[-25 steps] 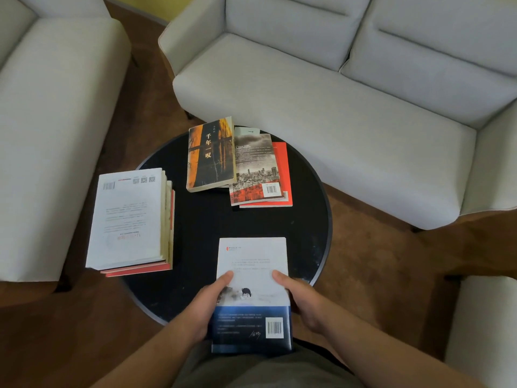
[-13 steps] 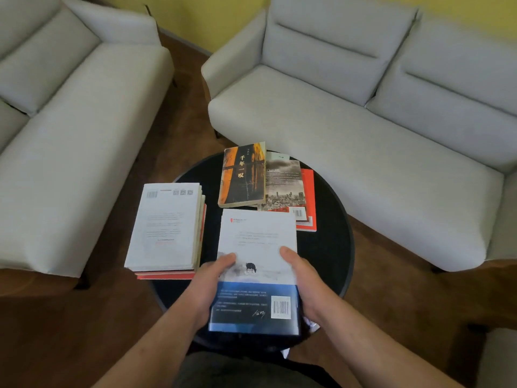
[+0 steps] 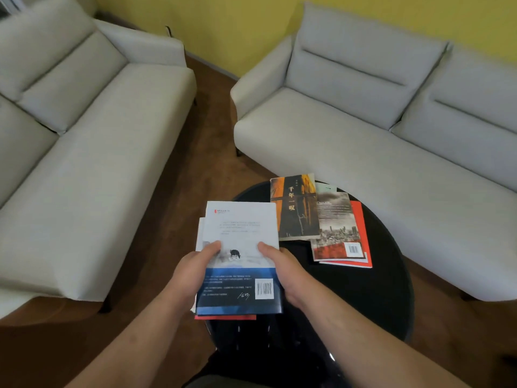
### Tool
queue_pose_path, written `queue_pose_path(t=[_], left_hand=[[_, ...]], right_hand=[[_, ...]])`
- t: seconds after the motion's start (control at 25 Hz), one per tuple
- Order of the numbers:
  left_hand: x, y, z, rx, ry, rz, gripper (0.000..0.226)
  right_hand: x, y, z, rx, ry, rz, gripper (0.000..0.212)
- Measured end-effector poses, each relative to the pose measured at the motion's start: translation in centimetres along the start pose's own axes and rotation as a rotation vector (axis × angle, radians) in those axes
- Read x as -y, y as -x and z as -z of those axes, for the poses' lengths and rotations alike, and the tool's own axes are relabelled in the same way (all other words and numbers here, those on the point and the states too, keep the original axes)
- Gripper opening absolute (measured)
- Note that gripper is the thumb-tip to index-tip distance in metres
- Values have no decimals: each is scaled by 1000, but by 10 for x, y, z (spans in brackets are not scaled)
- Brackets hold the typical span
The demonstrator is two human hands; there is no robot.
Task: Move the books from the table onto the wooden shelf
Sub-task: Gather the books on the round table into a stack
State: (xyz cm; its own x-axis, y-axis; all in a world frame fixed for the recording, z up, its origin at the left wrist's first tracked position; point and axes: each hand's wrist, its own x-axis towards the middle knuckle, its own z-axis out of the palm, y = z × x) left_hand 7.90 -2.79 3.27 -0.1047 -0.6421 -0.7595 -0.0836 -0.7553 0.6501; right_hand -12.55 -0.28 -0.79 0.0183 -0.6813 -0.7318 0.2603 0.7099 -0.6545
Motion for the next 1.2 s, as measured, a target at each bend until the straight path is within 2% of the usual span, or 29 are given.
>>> queue_pose_path(t=[0.12, 0.24, 0.28, 0.36, 0.44, 0.56, 0.64, 0.72, 0.8, 0.92, 1.0, 1.12, 1.2], left_hand=[[6, -21, 27, -16, -152, -2, 56], [20, -38, 48, -26, -219, -73, 81], [18, -40, 49, -4, -148, -58, 79], [11, -46, 48, 71, 82, 80, 61], [8, -61, 51, 183, 171, 158, 66], [8, -77, 52, 250, 288, 190, 74], [5, -85, 52, 317, 379, 246, 66], [5, -95, 53, 420, 421, 214, 55], [3, -102, 58, 272, 294, 236, 65], [2, -102, 65, 290, 214, 270, 75], [-4, -99, 62, 249, 224, 280, 71], [-7, -99, 53, 299, 385, 291, 61], [-12, -93, 44, 276, 340, 295, 65]], right_hand=[[-8, -15, -24, -56, 91, -48, 53], [-17, -24, -30, -83, 190, -87, 54], [-17, -26, -29, -88, 156, -100, 55], [-13, -34, -25, -127, 28, -128, 63], [-12, -46, -23, -134, -67, -162, 73], [-15, -51, -31, -51, -183, -213, 75], [-22, -54, -37, -12, -194, -225, 77], [-31, -56, -40, 4, -198, -199, 78], [-34, -58, -37, 10, -193, -180, 75], [-29, -60, -30, 13, -210, -146, 74], [-27, -63, -32, 27, -238, -141, 77], [-33, -65, -43, 13, -304, -149, 78], [-41, -63, -46, -20, -371, -151, 75]])
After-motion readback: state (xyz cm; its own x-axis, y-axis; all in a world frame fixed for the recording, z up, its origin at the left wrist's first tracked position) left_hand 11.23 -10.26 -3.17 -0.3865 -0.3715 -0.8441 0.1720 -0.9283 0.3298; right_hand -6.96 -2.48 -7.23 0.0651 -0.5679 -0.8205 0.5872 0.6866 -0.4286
